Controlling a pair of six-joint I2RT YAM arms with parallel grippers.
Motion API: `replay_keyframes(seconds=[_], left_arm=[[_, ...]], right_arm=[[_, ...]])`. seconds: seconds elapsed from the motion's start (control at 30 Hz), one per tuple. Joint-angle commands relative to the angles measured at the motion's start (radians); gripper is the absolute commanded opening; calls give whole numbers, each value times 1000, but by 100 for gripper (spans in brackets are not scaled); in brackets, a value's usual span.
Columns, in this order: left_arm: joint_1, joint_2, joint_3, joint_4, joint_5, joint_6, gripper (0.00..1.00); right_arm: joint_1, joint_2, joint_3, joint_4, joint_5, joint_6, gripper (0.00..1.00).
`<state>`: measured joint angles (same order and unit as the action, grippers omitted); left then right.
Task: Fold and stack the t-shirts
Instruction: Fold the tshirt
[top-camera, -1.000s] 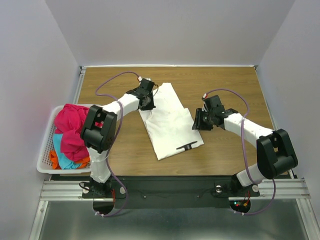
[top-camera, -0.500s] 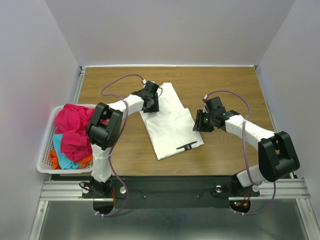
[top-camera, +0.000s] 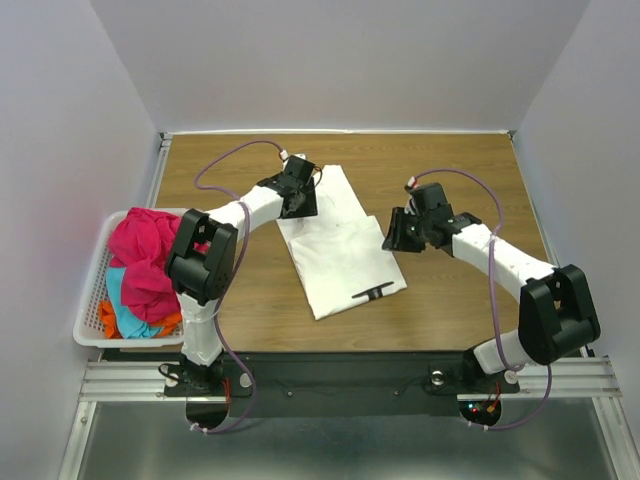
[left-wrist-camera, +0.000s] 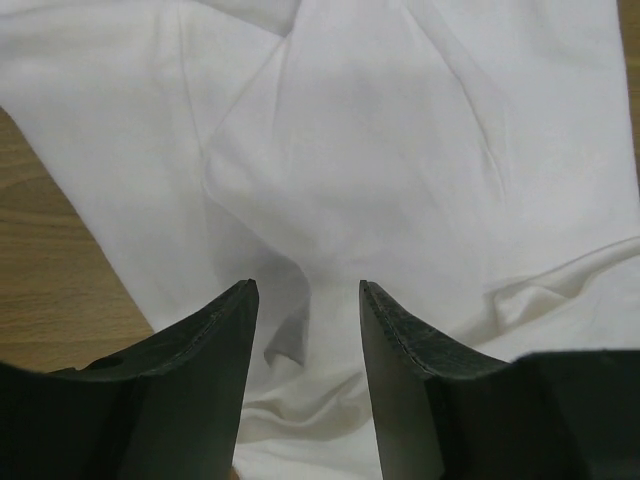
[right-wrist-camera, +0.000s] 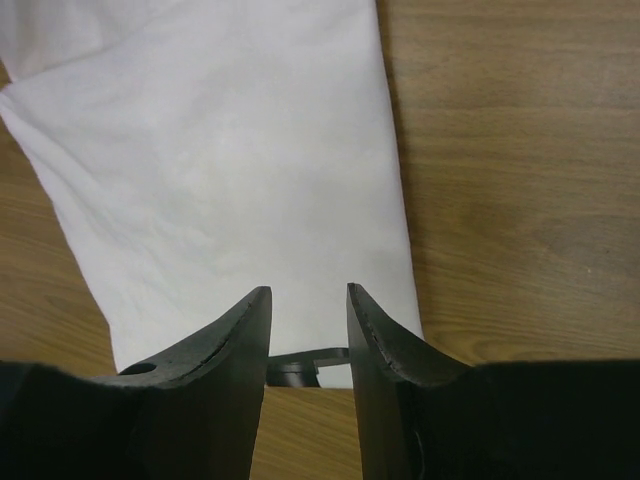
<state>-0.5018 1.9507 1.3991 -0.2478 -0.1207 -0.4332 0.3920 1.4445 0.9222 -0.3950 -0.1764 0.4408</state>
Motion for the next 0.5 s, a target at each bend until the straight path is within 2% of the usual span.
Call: replay_keyframes(seconds=[0.0,0.17,0.27,0.47], left_arm=[[6,-70,54,-4,-16,16,57],[11,-47,60,5,13,11,43],[11,-21,60,10,47,2,29],[11,7,18,35,85,-24,20]], right_arm=[[-2,13,96,28,-40,-8,42],[-2,92,211,41,-58,-42,41],[-2,151,272,48,-67,-50,41],[-2,237,328,58,-87,-50,41]])
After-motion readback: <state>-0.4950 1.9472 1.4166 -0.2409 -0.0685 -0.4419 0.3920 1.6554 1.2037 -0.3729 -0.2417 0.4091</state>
